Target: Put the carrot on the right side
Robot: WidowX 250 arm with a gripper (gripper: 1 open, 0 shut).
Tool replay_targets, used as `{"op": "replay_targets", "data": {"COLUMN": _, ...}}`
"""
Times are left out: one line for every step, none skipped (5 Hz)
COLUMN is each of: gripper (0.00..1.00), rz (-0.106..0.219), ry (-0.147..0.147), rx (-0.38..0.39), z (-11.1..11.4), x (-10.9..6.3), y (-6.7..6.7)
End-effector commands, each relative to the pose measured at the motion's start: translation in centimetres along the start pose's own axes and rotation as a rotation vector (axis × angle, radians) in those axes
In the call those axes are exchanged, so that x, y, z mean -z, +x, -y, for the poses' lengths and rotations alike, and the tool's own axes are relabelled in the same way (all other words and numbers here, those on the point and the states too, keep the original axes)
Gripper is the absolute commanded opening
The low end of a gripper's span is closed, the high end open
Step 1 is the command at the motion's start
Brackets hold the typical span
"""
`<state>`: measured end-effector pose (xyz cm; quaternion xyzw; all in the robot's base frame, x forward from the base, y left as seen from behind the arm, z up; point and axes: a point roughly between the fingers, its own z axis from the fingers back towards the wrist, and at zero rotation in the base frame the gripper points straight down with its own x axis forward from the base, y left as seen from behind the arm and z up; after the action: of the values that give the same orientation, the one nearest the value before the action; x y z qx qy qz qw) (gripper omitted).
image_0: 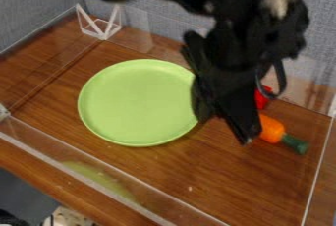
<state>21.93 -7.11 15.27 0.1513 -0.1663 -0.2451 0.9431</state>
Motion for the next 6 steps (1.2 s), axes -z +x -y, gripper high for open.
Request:
{"op": "replay_targets", "data": {"gripper": 0.0, "rz": 0.014, "ry": 0.02, "rx": -0.039, "z": -1.5, "x": -2.5, "y": -0.6}}
{"op": "replay_targets", "data": {"gripper": 0.0, "rz": 0.027, "ry": 0.027, "rx": -0.055, "z": -2.8, "x": -1.8, "y": -0.1}}
{"op": "replay_targets", "data": {"gripper": 0.0, "rz": 0.046, "ry": 0.025, "rx": -0.061, "z": -3.8, "x": -0.7, "y": 0.7}}
{"op": "replay_targets", "data": {"gripper": 0.0, "rz": 0.047, "ry": 0.024, "rx": -0.088, "z": -4.9, "x": 0.2, "y": 0.2}}
{"op": "replay_targets", "data": {"gripper": 0.0, "rz": 0.056, "ry": 0.011, "rx": -0.105, "z": -3.9, "x": 2.1, "y": -1.3}}
{"op": "replay_targets", "data": {"gripper": 0.0, "rz": 0.043, "ry": 0.003, "rx": -0.124, "z": -2.7, "x": 4.2, "y": -3.6}}
